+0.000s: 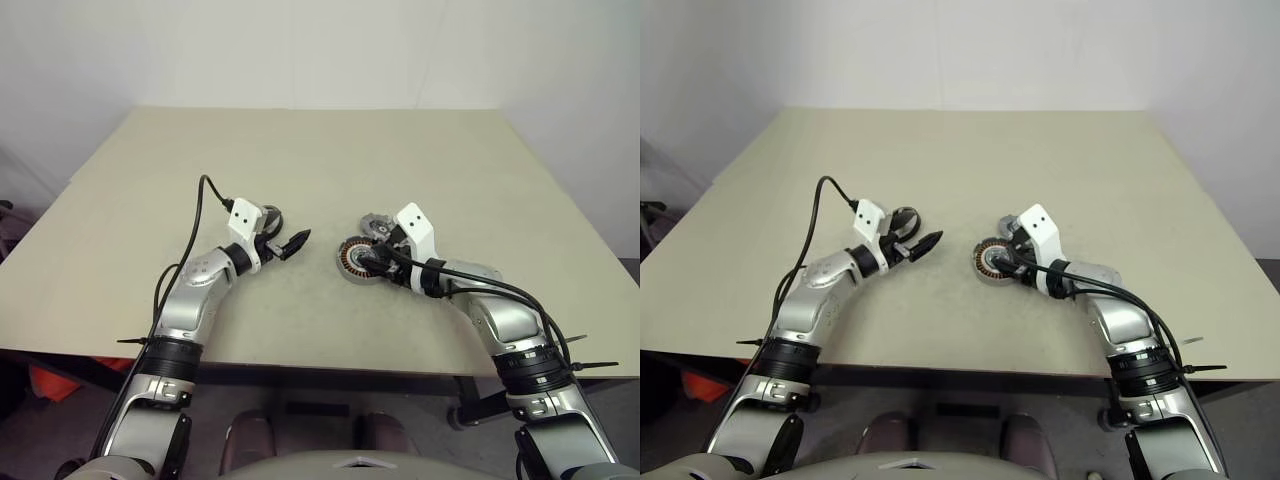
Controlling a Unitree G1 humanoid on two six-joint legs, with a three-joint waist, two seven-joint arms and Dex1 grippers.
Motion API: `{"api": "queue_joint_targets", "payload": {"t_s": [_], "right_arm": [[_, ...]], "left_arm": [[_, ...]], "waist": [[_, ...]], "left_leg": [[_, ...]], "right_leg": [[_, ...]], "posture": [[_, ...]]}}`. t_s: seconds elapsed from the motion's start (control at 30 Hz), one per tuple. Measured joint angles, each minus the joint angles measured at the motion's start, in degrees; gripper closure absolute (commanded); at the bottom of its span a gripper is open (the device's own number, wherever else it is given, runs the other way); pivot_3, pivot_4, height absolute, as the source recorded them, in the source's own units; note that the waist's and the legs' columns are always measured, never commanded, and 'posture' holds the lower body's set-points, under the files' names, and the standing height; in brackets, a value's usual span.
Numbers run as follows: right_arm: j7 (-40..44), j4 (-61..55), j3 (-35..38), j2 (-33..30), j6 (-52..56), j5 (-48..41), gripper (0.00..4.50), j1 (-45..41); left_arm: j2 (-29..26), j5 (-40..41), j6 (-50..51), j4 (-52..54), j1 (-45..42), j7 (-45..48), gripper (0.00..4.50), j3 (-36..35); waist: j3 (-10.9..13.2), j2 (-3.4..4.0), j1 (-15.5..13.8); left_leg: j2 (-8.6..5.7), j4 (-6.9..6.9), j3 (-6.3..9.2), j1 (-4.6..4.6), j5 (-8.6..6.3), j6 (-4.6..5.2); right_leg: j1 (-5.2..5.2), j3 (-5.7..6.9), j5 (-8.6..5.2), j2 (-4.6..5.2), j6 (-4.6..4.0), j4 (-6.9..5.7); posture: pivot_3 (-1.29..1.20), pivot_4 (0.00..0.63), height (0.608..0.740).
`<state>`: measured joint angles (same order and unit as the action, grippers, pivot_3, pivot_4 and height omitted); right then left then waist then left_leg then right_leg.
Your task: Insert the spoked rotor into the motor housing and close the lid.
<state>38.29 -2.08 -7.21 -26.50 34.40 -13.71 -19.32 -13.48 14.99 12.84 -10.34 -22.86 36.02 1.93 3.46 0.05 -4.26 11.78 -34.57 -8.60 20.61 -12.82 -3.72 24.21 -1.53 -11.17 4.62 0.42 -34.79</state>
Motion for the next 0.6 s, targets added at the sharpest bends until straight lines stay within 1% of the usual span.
{"api": "queue_joint_targets", "payload": {"t_s": [0.1, 0.13, 0.2, 0.3, 0.33, 0.6], "right_arm": [[-0.33, -0.01, 0.59, 0.13, 0.0, -0.19, 2.26, -0.23], [-0.5, -0.01, 1.19, 0.33, 0.0, -0.34, 2.63, -0.41], [-0.64, -0.03, 2.27, 0.39, 0.0, -0.78, 3.1, -0.75], [-0.6, -0.26, 2.62, 0.44, 0.04, -1.0, 4.26, -0.81], [-0.58, -0.26, 2.62, 0.47, 0.09, -1.02, 4.49, -0.8], [-0.17, -1.15, 1.99, 1.0, 0.67, -1.24, 4.49, -0.78]], "left_arm": [[0.0, -0.01, -0.04, 0.0, 0.0, -0.03, 0.0, 0.0], [0.02, -0.02, -0.08, 0.0, 0.0, -0.03, 0.0, 0.0], [0.02, -0.04, -0.2, 0.0, 0.0, -0.04, 0.0, 0.0], [0.03, -0.07, -0.39, 0.0, 0.0, -0.05, 0.0, 0.01], [0.03, -0.09, -0.39, 0.0, 0.0, -0.05, 0.0, 0.01], [0.01, -0.18, -0.42, -0.01, 0.0, -0.06, 0.0, 0.01]], "waist": [[0.0, 0.0, 0.0], [0.0, 0.0, 0.0], [0.0, 0.0, 0.0], [0.0, 0.0, 0.0], [0.0, 0.0, 0.0], [0.0, 0.0, -0.02]], "left_leg": [[0.0, 0.0, 0.0, 0.0, 0.0, 0.0], [0.0, 0.0, 0.0, 0.0, 0.0, 0.0], [0.0, 0.0, 0.0, -0.01, 0.0, 0.0], [0.01, 0.0, 0.0, -0.01, 0.01, 0.0], [0.01, 0.0, 0.0, -0.02, 0.01, 0.01], [0.0, 0.0, 0.0, -0.03, 0.03, 0.01]], "right_leg": [[0.0, 0.0, 0.0, 0.0, 0.0, 0.0], [0.0, 0.0, 0.0, 0.0, 0.0, -0.01], [0.0, 0.0, 0.0, 0.0, 0.0, -0.01], [0.0, 0.01, 0.0, 0.0, 0.0, -0.01], [0.0, 0.0, 0.0, 0.0, 0.0, -0.01], [0.0, 0.0, 0.0, 0.0, -0.01, -0.03]], "posture": [[0.0, 0.0, 0.74], [0.0, 0.0, 0.74], [0.0, 0.0, 0.74], [0.0, 0.0, 0.74], [0.0, 0.0, 0.74], [0.0, 0.0, 0.74]]}}
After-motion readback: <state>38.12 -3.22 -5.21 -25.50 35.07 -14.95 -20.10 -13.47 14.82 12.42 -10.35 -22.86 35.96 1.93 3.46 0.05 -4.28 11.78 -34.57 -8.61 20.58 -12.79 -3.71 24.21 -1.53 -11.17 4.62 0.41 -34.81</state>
